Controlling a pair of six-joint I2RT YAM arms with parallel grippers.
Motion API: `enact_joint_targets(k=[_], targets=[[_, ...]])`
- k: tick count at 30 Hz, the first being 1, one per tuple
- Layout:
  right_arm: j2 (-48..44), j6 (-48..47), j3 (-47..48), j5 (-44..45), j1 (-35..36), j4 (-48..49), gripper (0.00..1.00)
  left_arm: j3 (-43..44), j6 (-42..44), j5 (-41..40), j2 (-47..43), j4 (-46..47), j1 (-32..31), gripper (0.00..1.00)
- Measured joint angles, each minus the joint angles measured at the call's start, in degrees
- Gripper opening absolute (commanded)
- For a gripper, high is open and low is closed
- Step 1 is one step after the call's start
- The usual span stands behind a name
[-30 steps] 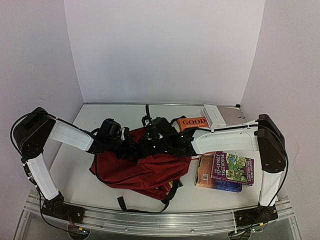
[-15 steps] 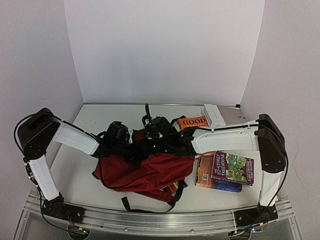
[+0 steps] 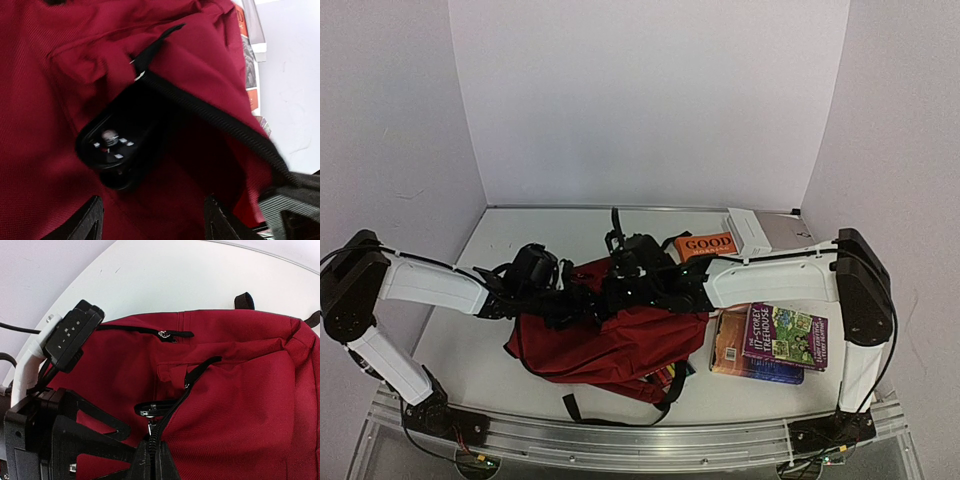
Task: Pack the student bag
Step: Place the stationery in the student bag.
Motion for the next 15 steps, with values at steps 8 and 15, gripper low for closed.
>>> enact_joint_targets(k=[8,15], targets=[[0.0,0.02,-0.14,-0.01,0.0,0.11,0.0,-3.65,-2.45,0.5,0.5,0.52,-0.22,0.59],[0.0,0.02,-0.14,-0.08,0.0,0.21,0.0,-1.98,-2.82,2.02,6.71,3.77,-0.22,0.5]])
